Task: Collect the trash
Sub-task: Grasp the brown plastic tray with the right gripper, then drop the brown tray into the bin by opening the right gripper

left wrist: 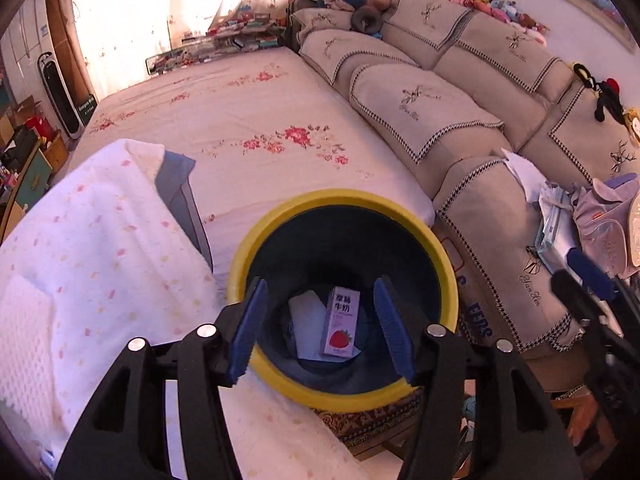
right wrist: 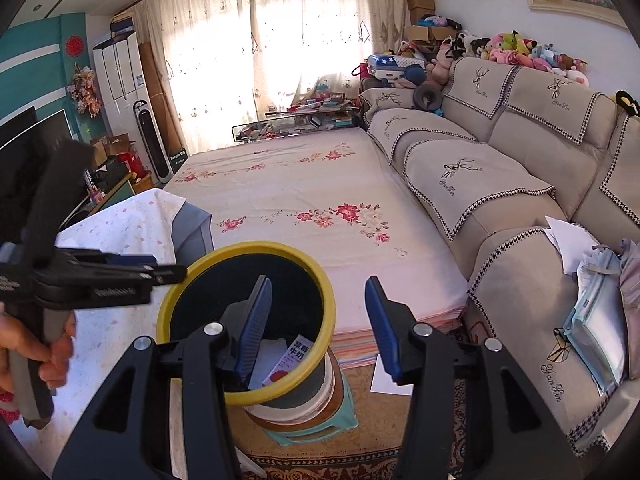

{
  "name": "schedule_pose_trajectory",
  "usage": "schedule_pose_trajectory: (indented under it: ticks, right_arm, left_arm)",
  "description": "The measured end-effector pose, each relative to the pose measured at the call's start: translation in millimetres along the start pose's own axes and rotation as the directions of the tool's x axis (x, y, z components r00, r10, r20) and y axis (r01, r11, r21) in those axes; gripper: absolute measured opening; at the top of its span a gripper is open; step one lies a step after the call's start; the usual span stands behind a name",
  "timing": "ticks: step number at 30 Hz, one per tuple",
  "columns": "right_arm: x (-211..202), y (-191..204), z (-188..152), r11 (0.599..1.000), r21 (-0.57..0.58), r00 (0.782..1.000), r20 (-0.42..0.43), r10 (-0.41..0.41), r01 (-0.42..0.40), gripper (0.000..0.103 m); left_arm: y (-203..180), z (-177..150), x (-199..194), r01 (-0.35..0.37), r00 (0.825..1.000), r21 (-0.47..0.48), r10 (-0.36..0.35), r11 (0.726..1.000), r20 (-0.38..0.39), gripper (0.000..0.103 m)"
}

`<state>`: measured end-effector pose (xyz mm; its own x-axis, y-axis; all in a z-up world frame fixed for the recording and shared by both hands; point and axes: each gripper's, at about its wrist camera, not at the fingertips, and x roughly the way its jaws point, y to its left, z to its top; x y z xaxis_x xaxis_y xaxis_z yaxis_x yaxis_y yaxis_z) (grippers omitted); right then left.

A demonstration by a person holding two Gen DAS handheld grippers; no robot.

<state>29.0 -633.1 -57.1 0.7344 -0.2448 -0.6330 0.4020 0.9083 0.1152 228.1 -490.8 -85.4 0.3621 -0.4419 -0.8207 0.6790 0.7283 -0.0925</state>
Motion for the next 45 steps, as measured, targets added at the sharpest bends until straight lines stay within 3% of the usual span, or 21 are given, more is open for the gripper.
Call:
schedule_pose_trajectory:
  ticks: [3,8,11,14,17,21,26,33,40,45]
  right_arm:
    - [-10.4,23.8,-16.1,0.998,-0.018,0.998,-0.023,0.062,-0.062,0.048]
    - [-22.7,103.9,-46.0,0.97,-0.127,0.977,-0.077,0.198,-0.206,0.048]
    - [-30.4,160.4,-60.9,0.924,-0.193,0.942,-0.125,0.31,-0.33,0.048]
    - [-34.9,208.1,-75.9,0.861,-0.246,0.892,-0.204,0.404,-0.446,0.048]
    - [-37.6,245.8,-87.3,0.815,-0.288,0.86,-0.267,0.436,-0.502,0.048]
    - [-34.4,277.6,-100.6,0.775,-0.334,0.837,-0.332,0.436,-0.536,0.038]
    - [-23.9,293.3,-111.1,0.753,-0.361,0.824,-0.381,0.419,-0.55,0.027]
    - [-10.5,303.0,-116.0,0.761,-0.358,0.825,-0.399,0.4,-0.542,0.025]
    - [-5.2,302.2,-118.8,0.758,-0.349,0.818,-0.406,0.407,-0.55,0.006]
    - [-12.1,293.6,-114.1,0.762,-0.336,0.819,-0.387,0.424,-0.553,0.005]
  left_arm:
    - [15.5,-26.4,-69.8,-0.011,0.994,0.0,0.011,1.0,0.107,0.086]
    - [61.0,-96.1,-180.6,-0.118,0.958,-0.022,0.119,0.993,0.261,0.098]
    - [100.9,-146.7,-233.2,-0.192,0.929,-0.105,0.215,0.976,0.301,0.098]
    - [145.6,-195.9,-273.8,-0.251,0.904,-0.197,0.302,0.948,0.301,0.098]
    - [178.2,-239.7,-300.0,-0.288,0.884,-0.29,0.37,0.913,0.287,0.098]
    - [205.0,-284.2,-314.2,-0.301,0.871,-0.37,0.412,0.879,0.269,0.098]
    - [215.0,-313.9,-312.1,-0.286,0.871,-0.41,0.414,0.866,0.266,0.098]
    - [199.4,-307.1,-301.5,-0.268,0.878,-0.382,0.387,0.885,0.283,0.098]
    - [194.8,-301.3,-291.1,-0.269,0.886,-0.374,0.38,0.888,0.267,0.098]
    - [192.8,-301.6,-283.2,-0.268,0.889,-0.365,0.375,0.892,0.263,0.098]
